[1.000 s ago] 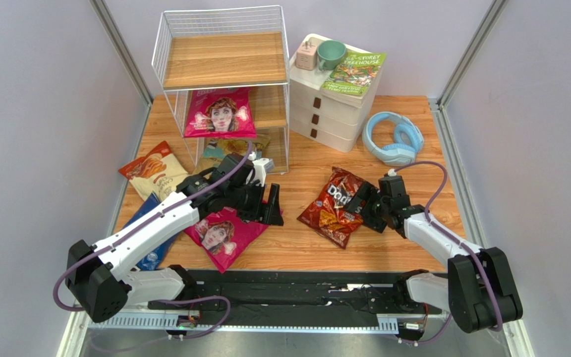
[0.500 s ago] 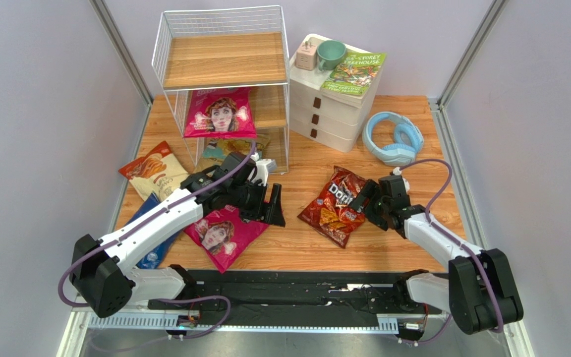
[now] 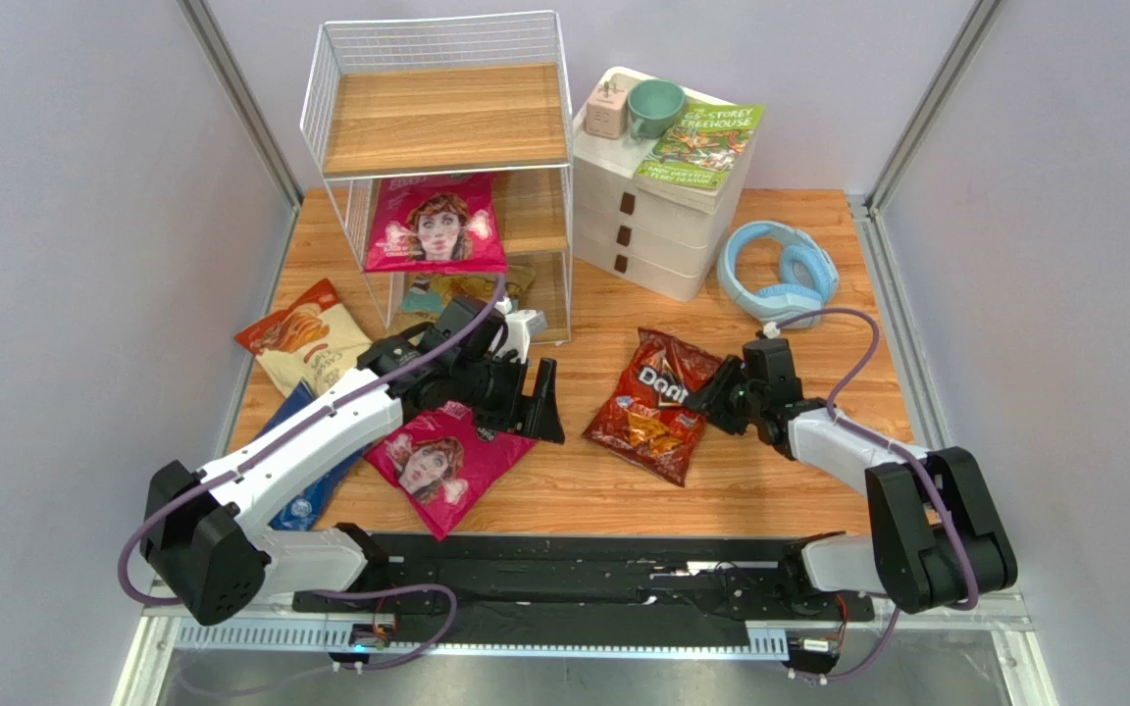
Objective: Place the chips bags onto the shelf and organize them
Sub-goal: Pick up the potato chip from the center of the board.
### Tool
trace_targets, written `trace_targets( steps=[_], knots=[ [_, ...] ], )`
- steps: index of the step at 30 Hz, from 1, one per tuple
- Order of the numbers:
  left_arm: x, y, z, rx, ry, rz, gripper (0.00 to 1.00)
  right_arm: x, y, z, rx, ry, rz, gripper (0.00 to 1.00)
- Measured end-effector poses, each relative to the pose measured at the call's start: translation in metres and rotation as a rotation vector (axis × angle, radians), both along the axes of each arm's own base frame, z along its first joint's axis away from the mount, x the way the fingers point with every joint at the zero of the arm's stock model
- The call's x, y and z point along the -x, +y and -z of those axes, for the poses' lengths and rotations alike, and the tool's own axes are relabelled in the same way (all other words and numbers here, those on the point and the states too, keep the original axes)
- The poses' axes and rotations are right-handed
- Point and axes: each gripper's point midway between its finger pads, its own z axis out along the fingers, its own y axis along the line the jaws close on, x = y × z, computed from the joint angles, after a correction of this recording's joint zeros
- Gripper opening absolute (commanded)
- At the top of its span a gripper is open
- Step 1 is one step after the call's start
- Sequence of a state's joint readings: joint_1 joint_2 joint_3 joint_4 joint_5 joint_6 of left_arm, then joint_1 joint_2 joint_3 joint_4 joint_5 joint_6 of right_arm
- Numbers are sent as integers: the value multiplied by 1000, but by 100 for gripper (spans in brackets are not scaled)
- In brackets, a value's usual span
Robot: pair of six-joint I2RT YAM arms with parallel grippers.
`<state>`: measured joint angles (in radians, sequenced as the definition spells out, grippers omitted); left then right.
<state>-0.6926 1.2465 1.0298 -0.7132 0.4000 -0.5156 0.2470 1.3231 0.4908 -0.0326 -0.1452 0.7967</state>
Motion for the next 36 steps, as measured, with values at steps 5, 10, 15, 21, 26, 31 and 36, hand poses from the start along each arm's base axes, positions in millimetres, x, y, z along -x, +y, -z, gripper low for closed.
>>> trace_targets(
  steps=[5,10,15,21,26,31,36],
  knots=[
    [2,-12,2,79,45,-16,88,6,5,-4,-40,13,-2,0],
    [18,-23,41,130,217,-50,87,14,10,-13,-117,14,31,0],
    [24,-21,61,106,289,-99,88,18,11,-16,-109,38,13,0],
    [-1,-23,39,76,170,-123,88,6,15,-26,-5,92,-144,0],
    [-34,-32,18,59,33,-97,87,17,18,-29,20,119,-260,0],
    [-43,-40,49,1,56,-53,87,40,19,-24,16,184,-340,0],
    [-33,-46,87,-80,125,-6,86,49,21,-24,17,231,-409,0]
  ],
)
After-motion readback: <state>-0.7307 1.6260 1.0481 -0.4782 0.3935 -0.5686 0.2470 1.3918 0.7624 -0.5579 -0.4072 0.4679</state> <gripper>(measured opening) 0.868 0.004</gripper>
